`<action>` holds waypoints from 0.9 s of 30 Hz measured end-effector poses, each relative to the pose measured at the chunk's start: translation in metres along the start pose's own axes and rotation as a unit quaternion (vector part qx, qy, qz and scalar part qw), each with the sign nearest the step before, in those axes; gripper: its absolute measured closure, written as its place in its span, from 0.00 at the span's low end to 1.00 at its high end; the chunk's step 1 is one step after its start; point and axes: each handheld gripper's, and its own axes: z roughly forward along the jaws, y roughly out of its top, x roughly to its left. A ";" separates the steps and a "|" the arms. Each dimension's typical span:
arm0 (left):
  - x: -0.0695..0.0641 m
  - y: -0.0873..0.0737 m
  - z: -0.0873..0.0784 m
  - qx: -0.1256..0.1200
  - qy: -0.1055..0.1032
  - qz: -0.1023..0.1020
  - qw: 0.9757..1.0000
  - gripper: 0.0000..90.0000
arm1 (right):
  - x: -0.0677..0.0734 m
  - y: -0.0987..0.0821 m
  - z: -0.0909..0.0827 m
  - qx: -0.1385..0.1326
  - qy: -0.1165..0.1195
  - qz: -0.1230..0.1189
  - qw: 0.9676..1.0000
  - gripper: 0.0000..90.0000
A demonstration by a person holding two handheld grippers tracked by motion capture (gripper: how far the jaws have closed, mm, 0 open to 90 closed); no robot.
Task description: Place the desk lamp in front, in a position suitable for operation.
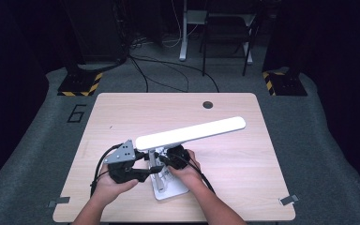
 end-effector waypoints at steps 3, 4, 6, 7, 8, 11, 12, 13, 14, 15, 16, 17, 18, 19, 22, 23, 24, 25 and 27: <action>0.000 0.000 0.000 0.000 0.000 0.000 1.000 0.58 | 0.005 -0.001 -0.005 -0.013 0.036 -0.005 0.999 0.90; 0.000 0.000 0.000 0.001 -0.001 0.002 1.000 0.58 | 0.015 -0.001 -0.009 -0.010 0.060 -0.028 0.998 0.90; 0.000 0.000 0.000 0.000 -0.001 -0.002 1.000 0.58 | 0.024 -0.004 -0.010 0.002 0.080 -0.049 0.996 0.90; 0.000 0.000 0.000 0.000 -0.001 -0.002 1.000 0.58 | 0.024 -0.004 -0.010 0.002 0.080 -0.049 0.996 0.90; 0.000 0.000 0.000 0.003 -0.003 -0.003 1.000 0.58 | 0.028 -0.010 -0.011 0.006 0.093 -0.068 0.993 0.90; 0.000 0.000 -0.001 0.005 -0.003 -0.001 1.000 0.58 | 0.026 -0.013 -0.013 0.004 0.097 -0.047 0.994 0.90; -0.001 0.000 0.000 0.003 -0.001 -0.003 1.000 0.58 | 0.026 -0.014 -0.013 0.002 0.098 -0.043 0.994 0.90; -0.001 0.001 0.000 0.006 0.000 -0.003 1.000 0.58 | 0.026 -0.014 -0.013 0.001 0.097 -0.046 0.994 0.90; -0.001 0.001 0.000 0.006 0.000 -0.003 1.000 0.58 | 0.026 -0.014 -0.013 0.001 0.097 -0.046 0.994 0.90; -0.001 0.001 0.000 0.006 0.000 -0.004 1.000 0.58 | 0.026 -0.014 -0.012 0.001 0.092 -0.057 0.994 0.90; -0.001 0.001 0.000 0.006 0.000 -0.004 1.000 0.58 | 0.024 -0.011 -0.010 0.003 0.089 -0.066 0.994 0.90; -0.001 0.001 0.000 0.007 0.001 -0.002 1.000 0.58 | 0.023 -0.010 -0.009 0.000 0.086 -0.057 0.995 0.90; -0.001 0.001 0.000 0.008 0.001 0.000 1.000 0.58 | 0.021 -0.008 -0.007 0.000 0.082 -0.058 0.995 0.90; -0.001 0.001 0.000 0.008 0.001 0.000 1.000 0.58 | 0.020 -0.006 -0.005 -0.001 0.077 -0.052 0.996 0.90; -0.001 0.001 0.000 0.008 0.000 0.000 1.000 0.58 | 0.017 -0.003 -0.001 -0.004 0.069 -0.053 0.996 0.90; 0.000 0.001 0.000 0.008 -0.001 0.001 1.000 0.58 | 0.018 -0.001 0.001 -0.004 0.063 -0.051 0.997 0.91; 0.000 0.001 0.000 0.008 -0.001 0.001 1.000 0.58 | 0.016 0.001 0.002 0.001 0.059 -0.065 0.996 0.91; 0.000 0.001 0.000 0.008 -0.001 0.001 1.000 0.58 | 0.014 0.005 0.007 0.001 0.047 -0.078 0.996 0.91; -0.001 0.001 0.000 0.006 -0.001 0.000 1.000 0.58 | 0.013 0.007 0.009 0.002 0.039 -0.072 0.997 0.91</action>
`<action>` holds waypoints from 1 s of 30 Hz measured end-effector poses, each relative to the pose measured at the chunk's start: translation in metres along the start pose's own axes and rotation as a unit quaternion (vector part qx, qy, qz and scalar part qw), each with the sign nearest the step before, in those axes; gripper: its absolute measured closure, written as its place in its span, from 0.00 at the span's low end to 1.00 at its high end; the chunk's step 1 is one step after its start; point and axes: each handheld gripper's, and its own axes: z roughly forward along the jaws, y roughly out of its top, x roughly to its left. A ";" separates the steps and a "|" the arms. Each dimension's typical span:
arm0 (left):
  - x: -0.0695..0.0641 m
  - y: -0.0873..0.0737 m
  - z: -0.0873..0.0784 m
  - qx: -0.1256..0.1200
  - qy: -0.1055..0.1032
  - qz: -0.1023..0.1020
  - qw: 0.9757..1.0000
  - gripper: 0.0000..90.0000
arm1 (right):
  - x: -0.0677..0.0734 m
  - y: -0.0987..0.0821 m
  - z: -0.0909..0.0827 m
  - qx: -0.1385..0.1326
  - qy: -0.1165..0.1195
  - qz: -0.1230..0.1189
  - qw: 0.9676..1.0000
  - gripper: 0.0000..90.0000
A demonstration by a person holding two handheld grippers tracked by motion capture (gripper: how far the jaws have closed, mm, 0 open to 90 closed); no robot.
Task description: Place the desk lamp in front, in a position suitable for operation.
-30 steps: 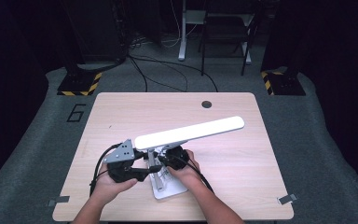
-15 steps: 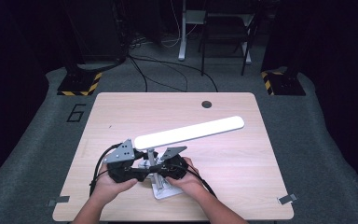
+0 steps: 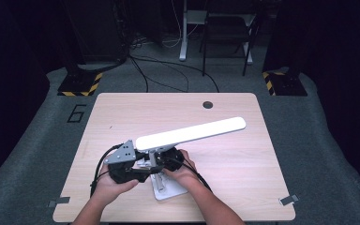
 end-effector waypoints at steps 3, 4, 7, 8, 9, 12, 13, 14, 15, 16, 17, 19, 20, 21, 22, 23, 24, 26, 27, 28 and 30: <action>0.000 0.000 -0.001 0.001 0.001 0.000 1.000 0.58 | -0.004 0.004 0.006 -0.012 -0.020 0.022 1.000 0.91; 0.000 0.000 -0.001 0.001 0.000 0.004 1.000 0.58 | -0.006 0.005 0.007 -0.007 -0.025 0.020 0.999 0.91; 0.001 0.000 0.000 -0.001 -0.004 0.001 1.000 0.58 | -0.013 0.007 0.011 -0.007 -0.020 0.051 0.998 0.91; 0.001 0.000 0.000 -0.001 -0.004 0.001 1.000 0.58 | -0.014 0.008 0.012 -0.009 -0.025 0.054 0.998 0.91; 0.000 0.000 0.000 -0.003 0.002 0.002 1.000 0.58 | -0.015 0.009 0.014 -0.009 -0.028 0.062 0.998 0.91; 0.002 0.000 -0.001 -0.001 -0.002 0.006 1.000 0.58 | -0.019 0.011 0.022 0.001 -0.044 0.069 0.997 0.91; 0.004 0.000 -0.004 0.004 -0.003 0.004 1.000 0.59 | -0.019 0.011 0.022 0.006 -0.045 0.069 0.997 0.91; 0.004 0.000 -0.004 0.004 -0.003 0.004 1.000 0.59 | -0.019 0.011 0.022 0.006 -0.045 0.069 0.997 0.91; 0.006 0.000 -0.006 0.009 -0.008 0.010 1.000 0.59 | -0.020 0.011 0.022 0.006 -0.044 0.067 0.997 0.90; 0.006 0.000 -0.007 0.008 -0.007 0.014 1.000 0.59 | -0.019 0.010 0.021 0.004 -0.048 0.066 0.997 0.91; 0.006 0.000 -0.007 0.008 -0.006 0.014 1.000 0.59 | -0.020 0.010 0.020 0.006 -0.053 0.061 0.997 0.90; 0.006 0.000 -0.007 0.009 -0.009 0.014 1.000 0.59 | -0.021 0.008 0.017 0.008 -0.058 0.068 0.996 0.90; 0.006 0.000 -0.007 0.009 -0.009 0.014 1.000 0.59 | -0.021 0.008 0.017 0.008 -0.058 0.068 0.996 0.90; 0.007 0.001 -0.007 0.011 -0.011 0.017 1.000 0.59 | -0.023 0.007 0.016 0.006 -0.061 0.065 0.996 0.90; 0.007 0.000 -0.008 0.011 -0.012 0.016 1.000 0.59 | -0.025 0.007 0.014 0.012 -0.061 0.061 0.996 0.90; 0.007 0.000 -0.008 0.011 -0.012 0.016 1.000 0.59 | -0.025 0.007 0.014 0.011 -0.064 0.068 0.996 0.90; 0.007 0.000 -0.008 0.010 -0.015 0.016 1.000 0.59 | -0.025 0.006 0.013 0.016 -0.065 0.073 0.995 0.90; 0.009 -0.001 -0.008 0.008 -0.020 0.015 1.000 0.59 | -0.029 0.005 0.009 0.022 -0.067 0.066 0.995 0.90; 0.009 -0.001 -0.008 0.007 -0.020 0.015 1.000 0.59 | -0.031 0.005 0.008 0.026 -0.067 0.066 0.995 0.90; 0.009 -0.001 -0.008 0.007 -0.020 0.015 1.000 0.59 | -0.031 0.005 0.008 0.026 -0.067 0.066 0.995 0.90; 0.008 -0.001 -0.007 0.006 -0.019 0.018 1.000 0.59 | -0.035 0.003 0.005 0.031 -0.070 0.066 0.995 0.90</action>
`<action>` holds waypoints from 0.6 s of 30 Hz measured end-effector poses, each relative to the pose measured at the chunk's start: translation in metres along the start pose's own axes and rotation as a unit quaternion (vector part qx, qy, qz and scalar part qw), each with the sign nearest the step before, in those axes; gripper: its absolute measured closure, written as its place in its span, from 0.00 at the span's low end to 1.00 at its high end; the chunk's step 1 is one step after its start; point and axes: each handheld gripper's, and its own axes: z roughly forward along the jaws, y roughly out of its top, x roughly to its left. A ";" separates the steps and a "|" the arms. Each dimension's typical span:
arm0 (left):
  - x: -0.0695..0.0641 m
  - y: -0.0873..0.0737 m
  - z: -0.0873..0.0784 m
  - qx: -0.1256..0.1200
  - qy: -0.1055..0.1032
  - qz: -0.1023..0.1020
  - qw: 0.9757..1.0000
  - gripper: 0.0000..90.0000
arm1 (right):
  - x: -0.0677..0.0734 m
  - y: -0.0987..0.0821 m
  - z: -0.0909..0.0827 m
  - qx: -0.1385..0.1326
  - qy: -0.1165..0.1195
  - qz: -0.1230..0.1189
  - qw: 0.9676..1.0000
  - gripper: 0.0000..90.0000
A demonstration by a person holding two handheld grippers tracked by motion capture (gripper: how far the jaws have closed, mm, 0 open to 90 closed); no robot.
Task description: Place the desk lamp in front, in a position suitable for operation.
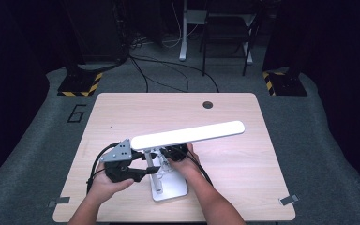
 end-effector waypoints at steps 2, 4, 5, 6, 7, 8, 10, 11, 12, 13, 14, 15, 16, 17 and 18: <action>0.000 0.000 0.001 0.001 -0.007 0.003 1.000 0.59 | -0.003 -0.001 -0.003 0.007 -0.004 0.004 1.000 0.90; -0.001 0.000 0.002 -0.003 -0.006 0.001 1.000 0.59 | -0.005 -0.001 -0.004 0.010 -0.005 0.007 1.000 0.90; 0.000 0.000 0.002 -0.004 -0.009 0.001 1.000 0.58 | -0.005 -0.001 -0.005 0.011 -0.005 0.009 1.000 0.90; 0.000 0.000 0.002 -0.001 -0.009 0.000 1.000 0.58 | -0.005 -0.001 -0.005 0.013 -0.006 0.010 1.000 0.90; 0.000 0.000 0.002 -0.001 -0.009 0.000 1.000 0.58 | -0.005 -0.001 -0.005 0.013 -0.007 0.012 1.000 0.90; 0.000 0.000 0.002 -0.002 -0.009 0.001 1.000 0.58 | -0.005 -0.001 -0.005 0.014 -0.006 0.013 1.000 0.90; 0.000 0.000 0.002 -0.001 -0.010 0.002 1.000 0.58 | -0.005 -0.001 -0.005 0.013 -0.006 0.012 1.000 0.90; 0.000 0.000 0.002 0.000 -0.009 0.003 1.000 0.58 | -0.006 0.000 -0.005 0.021 -0.003 0.015 1.000 0.90; 0.000 0.000 0.002 -0.001 -0.009 0.001 1.000 0.58 | -0.005 0.000 -0.005 0.020 -0.004 0.018 1.000 0.90; 0.000 0.001 0.003 0.000 -0.011 0.000 1.000 0.58 | -0.005 0.001 -0.004 0.019 -0.003 0.022 1.000 0.90; 0.000 0.000 0.003 0.000 -0.011 -0.001 1.000 0.58 | -0.005 0.001 -0.004 0.014 -0.006 0.020 1.000 0.90; 0.000 0.000 0.003 0.000 -0.011 -0.002 1.000 0.58 | -0.004 0.001 -0.004 0.014 -0.005 0.020 1.000 0.90; 0.000 0.000 0.003 -0.001 -0.012 -0.001 1.000 0.58 | -0.004 0.002 -0.003 0.013 -0.005 0.021 1.000 0.90; 0.000 0.000 0.003 -0.001 -0.012 -0.001 1.000 0.58 | -0.004 0.003 -0.002 0.009 -0.004 0.024 1.000 0.90; 0.000 0.000 0.003 -0.001 -0.012 -0.001 1.000 0.58 | -0.004 0.003 -0.002 0.009 -0.004 0.024 1.000 0.90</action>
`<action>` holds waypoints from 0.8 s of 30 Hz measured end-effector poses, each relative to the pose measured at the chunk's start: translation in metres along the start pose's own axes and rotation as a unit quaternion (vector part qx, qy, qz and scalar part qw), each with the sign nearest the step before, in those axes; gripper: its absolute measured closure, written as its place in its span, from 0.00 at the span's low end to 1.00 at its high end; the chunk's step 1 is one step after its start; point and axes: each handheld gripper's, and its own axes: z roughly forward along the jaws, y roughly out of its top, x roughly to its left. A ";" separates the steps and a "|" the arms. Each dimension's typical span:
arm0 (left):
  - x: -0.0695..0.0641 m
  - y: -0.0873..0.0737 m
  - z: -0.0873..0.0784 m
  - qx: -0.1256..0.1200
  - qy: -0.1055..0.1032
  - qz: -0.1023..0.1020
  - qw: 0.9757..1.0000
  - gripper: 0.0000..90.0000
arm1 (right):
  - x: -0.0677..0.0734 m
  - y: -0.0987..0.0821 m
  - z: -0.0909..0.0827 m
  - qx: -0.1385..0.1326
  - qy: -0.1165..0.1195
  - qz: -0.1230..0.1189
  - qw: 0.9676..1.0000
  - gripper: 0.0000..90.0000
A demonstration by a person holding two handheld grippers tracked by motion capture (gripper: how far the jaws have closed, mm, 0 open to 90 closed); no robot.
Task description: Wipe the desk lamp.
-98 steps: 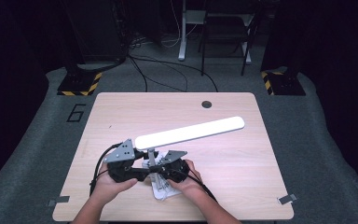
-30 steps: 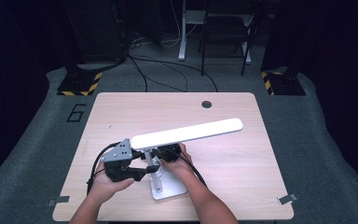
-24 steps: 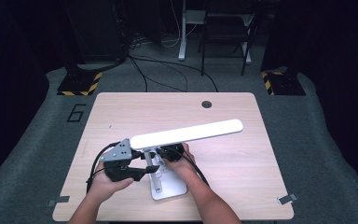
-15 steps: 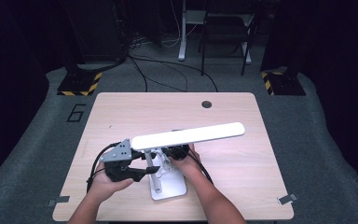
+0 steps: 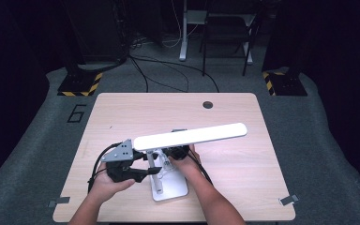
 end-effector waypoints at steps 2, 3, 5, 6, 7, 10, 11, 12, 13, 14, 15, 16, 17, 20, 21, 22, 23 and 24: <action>0.000 0.000 0.000 0.001 0.000 0.001 1.000 0.58 | 0.003 0.005 0.004 0.000 -0.001 -0.005 1.000 0.89; 0.000 0.000 0.000 0.001 0.001 0.002 1.000 0.58 | 0.004 0.007 0.004 0.005 0.004 -0.007 1.000 0.89; -0.001 0.000 0.000 -0.001 0.004 0.003 1.000 0.58 | 0.010 0.015 0.011 0.015 0.008 -0.021 1.000 0.89; -0.001 0.000 0.000 -0.001 0.004 0.003 1.000 0.58 | 0.010 0.015 0.011 0.015 0.008 -0.021 1.000 0.89; -0.001 0.000 0.000 0.000 0.004 0.003 1.000 0.58 | 0.013 0.017 0.014 0.018 0.009 -0.024 1.000 0.89; -0.002 -0.001 0.000 -0.003 0.006 0.001 1.000 0.58 | 0.019 0.022 0.022 0.033 0.008 -0.049 0.998 0.90; -0.002 -0.001 0.000 -0.006 0.006 0.000 1.000 0.58 | 0.022 0.022 0.027 0.040 0.002 -0.045 0.998 0.90; -0.002 -0.001 0.000 -0.006 0.006 0.000 1.000 0.58 | 0.022 0.022 0.027 0.040 0.002 -0.045 0.998 0.90; -0.003 -0.002 0.001 -0.007 0.008 0.000 1.000 0.58 | 0.025 0.022 0.031 0.036 0.001 -0.028 0.999 0.90; -0.003 -0.002 0.001 -0.007 0.008 0.000 1.000 0.59 | 0.025 0.022 0.031 0.036 0.001 -0.028 0.999 0.90; -0.003 -0.002 0.001 -0.007 0.014 0.003 1.000 0.59 | 0.025 0.022 0.032 0.046 0.000 -0.042 0.998 0.90; -0.003 -0.002 0.001 -0.007 0.014 0.003 1.000 0.59 | 0.026 0.022 0.034 0.042 -0.001 -0.034 0.999 0.90; -0.004 0.000 0.001 -0.002 0.017 -0.002 1.000 0.59 | 0.025 0.022 0.035 0.037 -0.001 -0.031 0.999 0.90; -0.007 0.001 0.002 0.003 0.024 -0.002 1.000 0.59 | 0.022 0.021 0.033 0.043 0.005 -0.040 0.998 0.90; -0.009 0.001 0.003 0.000 0.028 -0.006 1.000 0.59 | 0.021 0.020 0.032 0.048 0.006 -0.045 0.998 0.90; -0.009 0.001 0.003 0.001 0.028 -0.006 1.000 0.59 | 0.022 0.020 0.033 0.036 0.005 -0.036 0.999 0.90; -0.009 0.001 0.004 -0.002 0.034 -0.004 0.999 0.59 | 0.021 0.019 0.032 0.033 0.002 -0.039 0.999 0.90; -0.009 0.001 0.004 -0.002 0.034 -0.004 0.999 0.59 | 0.020 0.019 0.030 0.042 0.006 -0.036 0.998 0.90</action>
